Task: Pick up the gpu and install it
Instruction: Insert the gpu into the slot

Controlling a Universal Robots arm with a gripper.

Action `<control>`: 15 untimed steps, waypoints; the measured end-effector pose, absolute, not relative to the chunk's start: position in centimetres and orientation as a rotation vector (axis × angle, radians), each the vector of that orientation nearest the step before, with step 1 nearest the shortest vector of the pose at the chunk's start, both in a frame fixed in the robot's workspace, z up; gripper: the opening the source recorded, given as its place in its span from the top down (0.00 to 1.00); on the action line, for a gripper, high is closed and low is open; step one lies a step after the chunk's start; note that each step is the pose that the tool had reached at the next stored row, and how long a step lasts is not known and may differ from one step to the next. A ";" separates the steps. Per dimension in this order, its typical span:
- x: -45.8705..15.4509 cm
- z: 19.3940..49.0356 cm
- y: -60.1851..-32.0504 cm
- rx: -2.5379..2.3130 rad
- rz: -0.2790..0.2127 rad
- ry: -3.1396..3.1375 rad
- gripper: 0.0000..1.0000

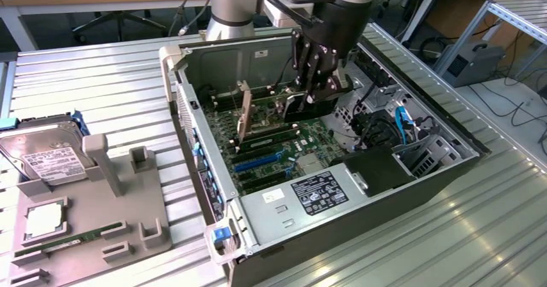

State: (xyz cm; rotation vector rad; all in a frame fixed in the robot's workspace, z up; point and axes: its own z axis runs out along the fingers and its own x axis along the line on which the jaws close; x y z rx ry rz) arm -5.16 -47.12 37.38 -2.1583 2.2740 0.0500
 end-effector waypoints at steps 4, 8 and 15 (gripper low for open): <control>-5.2 37.3 -47.1 -2.158 0.050 2.274 0.73; -5.5 37.0 -47.1 -2.157 0.049 2.273 0.73; -5.7 36.6 -47.1 -2.157 0.048 2.273 0.73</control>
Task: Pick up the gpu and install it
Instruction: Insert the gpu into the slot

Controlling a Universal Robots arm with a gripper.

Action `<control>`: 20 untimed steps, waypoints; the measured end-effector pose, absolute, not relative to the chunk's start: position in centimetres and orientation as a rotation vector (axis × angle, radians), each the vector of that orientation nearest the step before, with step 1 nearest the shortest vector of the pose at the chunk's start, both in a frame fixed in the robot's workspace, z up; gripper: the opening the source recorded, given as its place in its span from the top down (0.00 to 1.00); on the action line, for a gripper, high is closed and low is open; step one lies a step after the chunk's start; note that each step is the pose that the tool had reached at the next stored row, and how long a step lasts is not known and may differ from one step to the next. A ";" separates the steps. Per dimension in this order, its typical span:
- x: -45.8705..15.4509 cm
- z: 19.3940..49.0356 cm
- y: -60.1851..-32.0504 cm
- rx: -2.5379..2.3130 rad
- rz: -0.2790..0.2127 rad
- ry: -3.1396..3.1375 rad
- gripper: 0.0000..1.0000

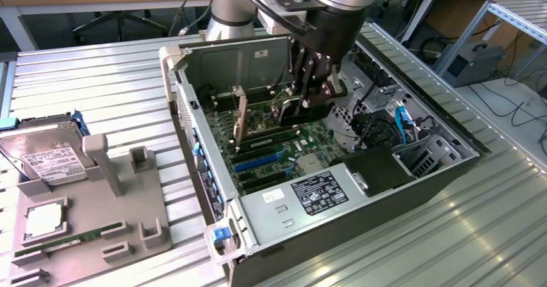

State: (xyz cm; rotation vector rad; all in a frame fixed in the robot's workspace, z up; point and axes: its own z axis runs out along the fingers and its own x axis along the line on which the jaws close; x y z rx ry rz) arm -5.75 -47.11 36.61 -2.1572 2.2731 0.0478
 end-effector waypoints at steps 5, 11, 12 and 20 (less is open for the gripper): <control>-5.8 36.4 -47.1 -2.157 0.048 2.273 0.73; -6.2 35.2 -47.0 -2.157 0.048 2.273 0.73; -6.2 35.0 -47.0 -2.157 0.048 2.274 0.73; -6.3 34.9 -46.5 -2.155 0.048 2.275 0.73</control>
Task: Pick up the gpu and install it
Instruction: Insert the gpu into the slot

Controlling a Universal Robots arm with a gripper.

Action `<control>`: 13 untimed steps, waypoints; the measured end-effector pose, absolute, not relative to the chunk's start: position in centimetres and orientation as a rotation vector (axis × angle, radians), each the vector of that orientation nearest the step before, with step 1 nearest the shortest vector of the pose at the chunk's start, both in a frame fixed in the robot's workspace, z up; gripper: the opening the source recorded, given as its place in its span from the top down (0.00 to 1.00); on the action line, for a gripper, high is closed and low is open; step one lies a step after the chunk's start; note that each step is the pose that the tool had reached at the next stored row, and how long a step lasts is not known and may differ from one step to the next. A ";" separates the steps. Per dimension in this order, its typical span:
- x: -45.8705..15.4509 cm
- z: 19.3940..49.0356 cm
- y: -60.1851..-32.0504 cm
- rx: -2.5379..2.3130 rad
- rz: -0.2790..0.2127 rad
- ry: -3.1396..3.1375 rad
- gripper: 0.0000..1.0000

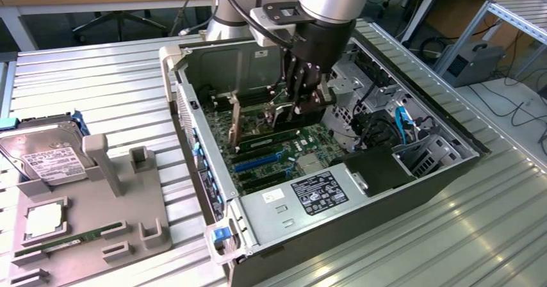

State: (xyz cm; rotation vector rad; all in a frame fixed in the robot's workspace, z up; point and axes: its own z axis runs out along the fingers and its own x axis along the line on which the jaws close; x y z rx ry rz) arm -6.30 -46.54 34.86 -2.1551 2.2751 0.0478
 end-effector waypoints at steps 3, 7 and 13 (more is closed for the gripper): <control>-6.3 34.8 -46.2 -2.154 0.048 2.276 0.73; -6.4 34.7 -45.6 -2.151 0.048 2.279 0.73; -6.4 33.8 -45.2 -2.147 0.048 2.283 0.73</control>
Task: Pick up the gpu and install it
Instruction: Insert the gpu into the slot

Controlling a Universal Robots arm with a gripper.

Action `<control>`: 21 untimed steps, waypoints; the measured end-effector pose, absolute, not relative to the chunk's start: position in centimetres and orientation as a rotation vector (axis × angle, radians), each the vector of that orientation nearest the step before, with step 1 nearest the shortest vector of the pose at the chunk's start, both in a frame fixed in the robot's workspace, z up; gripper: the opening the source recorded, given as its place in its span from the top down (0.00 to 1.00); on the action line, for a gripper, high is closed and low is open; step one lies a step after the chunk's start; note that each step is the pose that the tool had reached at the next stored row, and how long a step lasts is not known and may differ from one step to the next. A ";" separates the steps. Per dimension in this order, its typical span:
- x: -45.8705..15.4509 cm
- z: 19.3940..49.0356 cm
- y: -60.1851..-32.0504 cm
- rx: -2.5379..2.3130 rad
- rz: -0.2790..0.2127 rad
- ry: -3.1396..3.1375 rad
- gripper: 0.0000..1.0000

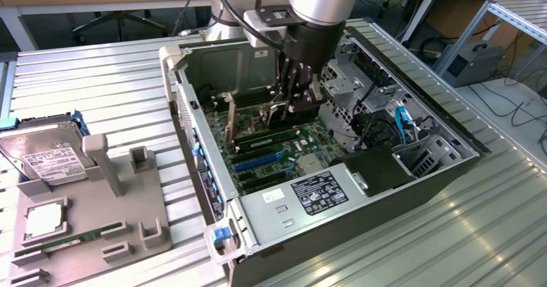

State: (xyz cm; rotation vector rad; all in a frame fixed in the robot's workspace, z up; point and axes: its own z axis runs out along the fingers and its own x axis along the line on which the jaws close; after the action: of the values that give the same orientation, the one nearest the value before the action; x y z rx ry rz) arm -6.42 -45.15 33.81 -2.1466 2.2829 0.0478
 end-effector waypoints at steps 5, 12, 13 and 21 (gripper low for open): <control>-6.5 32.7 -45.2 -2.145 0.048 2.285 0.73; -6.5 32.2 -45.1 -2.145 0.048 2.285 0.73; -6.5 32.1 -45.2 -2.145 0.048 2.285 0.73; -6.5 32.0 -45.2 -2.145 0.048 2.285 0.73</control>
State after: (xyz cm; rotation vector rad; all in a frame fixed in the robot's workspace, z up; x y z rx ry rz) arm -6.49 -45.17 32.00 -2.1447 2.2846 0.0479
